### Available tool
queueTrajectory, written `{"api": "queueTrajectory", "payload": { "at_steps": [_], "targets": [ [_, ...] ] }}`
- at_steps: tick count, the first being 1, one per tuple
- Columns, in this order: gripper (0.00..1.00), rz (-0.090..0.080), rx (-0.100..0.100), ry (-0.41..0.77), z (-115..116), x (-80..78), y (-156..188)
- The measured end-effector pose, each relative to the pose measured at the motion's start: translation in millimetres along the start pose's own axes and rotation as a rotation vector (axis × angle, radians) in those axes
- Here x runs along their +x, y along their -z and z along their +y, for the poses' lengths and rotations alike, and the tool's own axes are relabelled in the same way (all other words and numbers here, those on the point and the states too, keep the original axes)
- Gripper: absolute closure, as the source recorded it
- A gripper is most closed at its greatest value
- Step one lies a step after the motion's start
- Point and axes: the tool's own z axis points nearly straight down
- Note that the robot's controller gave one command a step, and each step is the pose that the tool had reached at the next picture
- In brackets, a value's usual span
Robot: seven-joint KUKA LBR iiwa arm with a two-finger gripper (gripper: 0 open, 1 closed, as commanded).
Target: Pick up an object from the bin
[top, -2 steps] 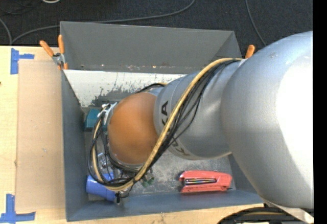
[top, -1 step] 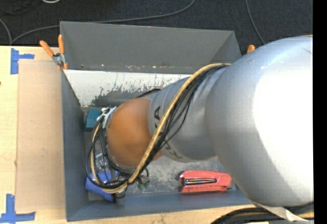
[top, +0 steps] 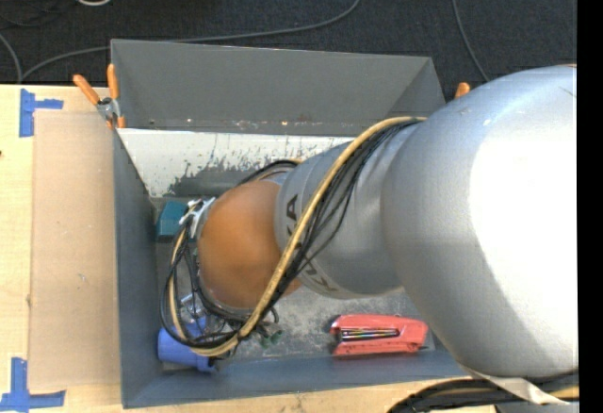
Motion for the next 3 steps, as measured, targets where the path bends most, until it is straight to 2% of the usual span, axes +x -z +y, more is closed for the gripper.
{"api": "queueTrajectory", "payload": {
  "at_steps": [3],
  "targets": [
    [1.00,-0.003,0.000,0.012,-1,-1.3,13]
  ]
}}
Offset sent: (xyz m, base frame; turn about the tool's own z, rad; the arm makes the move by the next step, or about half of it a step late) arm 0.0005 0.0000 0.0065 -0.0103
